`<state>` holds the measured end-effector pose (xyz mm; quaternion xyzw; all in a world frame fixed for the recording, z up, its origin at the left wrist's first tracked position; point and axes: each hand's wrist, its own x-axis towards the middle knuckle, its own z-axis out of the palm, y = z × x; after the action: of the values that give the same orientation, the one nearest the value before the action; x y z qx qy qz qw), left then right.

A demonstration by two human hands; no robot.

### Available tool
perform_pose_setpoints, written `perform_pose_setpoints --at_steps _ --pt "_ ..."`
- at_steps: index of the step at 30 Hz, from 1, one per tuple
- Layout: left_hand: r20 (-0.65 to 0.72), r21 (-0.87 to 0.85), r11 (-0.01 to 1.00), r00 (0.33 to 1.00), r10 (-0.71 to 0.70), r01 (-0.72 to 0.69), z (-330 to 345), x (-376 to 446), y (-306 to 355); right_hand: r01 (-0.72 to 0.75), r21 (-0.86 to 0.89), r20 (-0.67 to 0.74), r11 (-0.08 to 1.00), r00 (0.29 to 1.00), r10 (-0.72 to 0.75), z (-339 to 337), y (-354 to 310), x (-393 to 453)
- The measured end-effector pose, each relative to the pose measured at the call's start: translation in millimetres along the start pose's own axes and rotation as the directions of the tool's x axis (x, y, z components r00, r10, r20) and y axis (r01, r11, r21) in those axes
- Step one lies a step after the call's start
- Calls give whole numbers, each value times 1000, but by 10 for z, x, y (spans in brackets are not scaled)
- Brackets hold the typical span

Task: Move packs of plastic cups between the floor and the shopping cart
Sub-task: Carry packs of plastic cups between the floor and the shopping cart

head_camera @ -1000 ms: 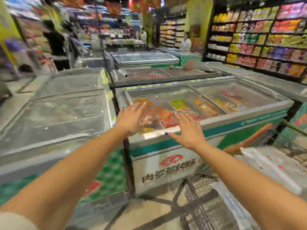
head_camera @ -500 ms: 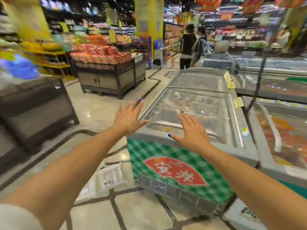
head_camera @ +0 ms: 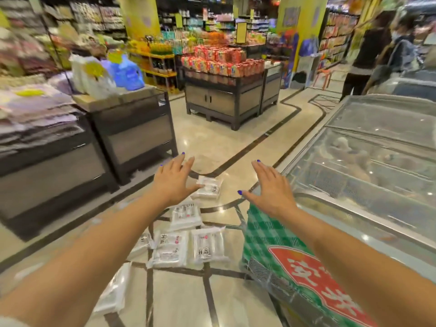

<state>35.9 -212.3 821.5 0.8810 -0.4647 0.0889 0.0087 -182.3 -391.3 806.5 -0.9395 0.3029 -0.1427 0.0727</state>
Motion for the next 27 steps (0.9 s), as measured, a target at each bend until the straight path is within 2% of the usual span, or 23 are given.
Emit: perform_pose_setpoints --at_steps 10,16,22,27 --pt "-4 -12 998 998 -66 66 263 1353 -239 160 -115 58 980 986 -154 439 296 1682" --pt "52 -24 995 995 -91 92 683 1775 -473 145 -130 129 981 983 -128 952 292 2410" --pt "129 -12 993 985 -111 114 1230 2189 -1030 160 -137 200 978 971 -131 1543 119 2924" --pt "219 -46 997 974 -56 67 1637 2565 -1402 115 -102 247 988 965 -87 1986 -39 3223"
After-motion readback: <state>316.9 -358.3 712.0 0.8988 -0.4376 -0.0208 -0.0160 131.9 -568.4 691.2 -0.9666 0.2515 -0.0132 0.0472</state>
